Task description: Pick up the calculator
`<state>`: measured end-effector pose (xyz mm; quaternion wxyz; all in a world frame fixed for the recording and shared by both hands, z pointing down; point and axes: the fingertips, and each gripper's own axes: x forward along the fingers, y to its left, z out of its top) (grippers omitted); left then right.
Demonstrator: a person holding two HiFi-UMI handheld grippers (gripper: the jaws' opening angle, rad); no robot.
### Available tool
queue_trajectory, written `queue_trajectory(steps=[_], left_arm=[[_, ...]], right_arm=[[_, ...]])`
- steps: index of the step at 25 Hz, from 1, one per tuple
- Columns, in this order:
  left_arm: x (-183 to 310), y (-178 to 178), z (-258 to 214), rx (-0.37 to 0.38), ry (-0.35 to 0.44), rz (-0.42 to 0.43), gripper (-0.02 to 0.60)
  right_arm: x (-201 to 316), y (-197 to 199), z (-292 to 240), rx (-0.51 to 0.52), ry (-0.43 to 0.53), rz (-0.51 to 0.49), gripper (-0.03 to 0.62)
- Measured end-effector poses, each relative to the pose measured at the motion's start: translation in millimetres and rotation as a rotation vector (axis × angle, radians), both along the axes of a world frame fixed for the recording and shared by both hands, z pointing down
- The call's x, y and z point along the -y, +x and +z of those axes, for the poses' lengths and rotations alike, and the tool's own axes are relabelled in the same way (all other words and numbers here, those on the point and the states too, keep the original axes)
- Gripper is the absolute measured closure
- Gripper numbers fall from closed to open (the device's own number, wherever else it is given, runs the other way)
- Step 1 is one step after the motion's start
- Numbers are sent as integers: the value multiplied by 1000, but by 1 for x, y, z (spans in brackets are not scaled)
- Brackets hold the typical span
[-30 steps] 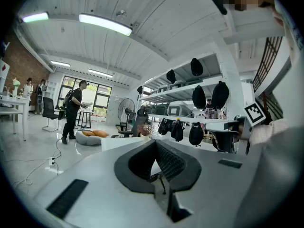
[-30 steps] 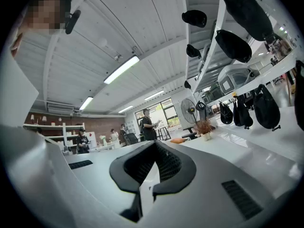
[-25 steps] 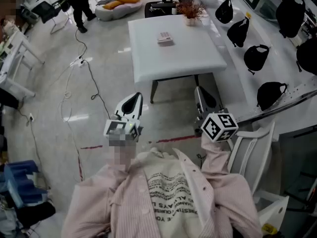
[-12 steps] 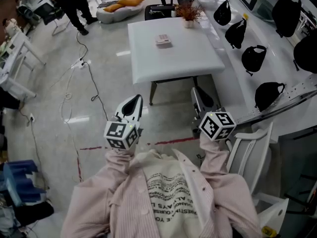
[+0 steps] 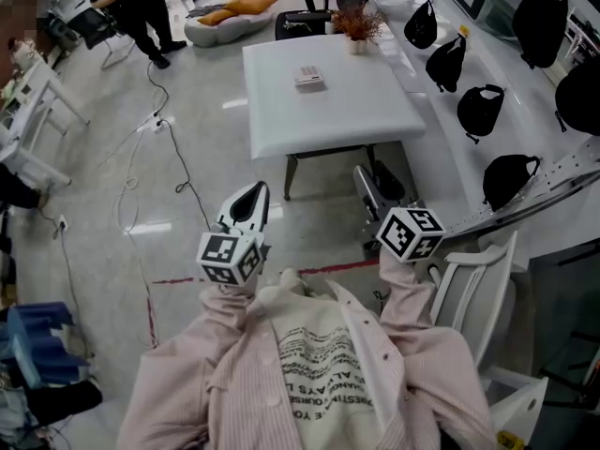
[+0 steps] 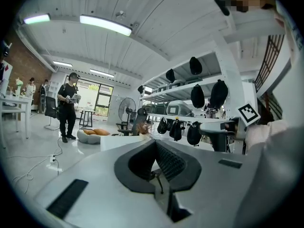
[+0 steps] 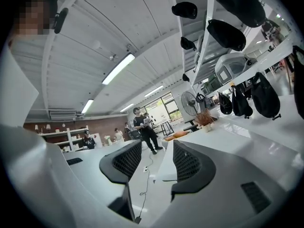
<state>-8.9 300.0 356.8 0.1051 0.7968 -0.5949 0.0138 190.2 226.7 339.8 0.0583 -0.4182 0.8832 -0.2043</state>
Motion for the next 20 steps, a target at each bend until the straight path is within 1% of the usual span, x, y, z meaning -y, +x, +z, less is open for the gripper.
queue_trajectory(steps=[5, 10, 14, 20], left_arm=[[3, -1, 6, -6, -17, -2, 580], [20, -7, 18, -21, -34, 1, 580], [47, -17, 25, -28, -46, 7, 580], [106, -41, 39, -40, -79, 22, 580]], right_arm=[[4, -4, 8, -6, -25, -5, 401], [19, -10, 22, -14, -51, -5, 396], [44, -20, 27, -19, -61, -1, 396], [102, -42, 39, -22, -93, 6, 396]])
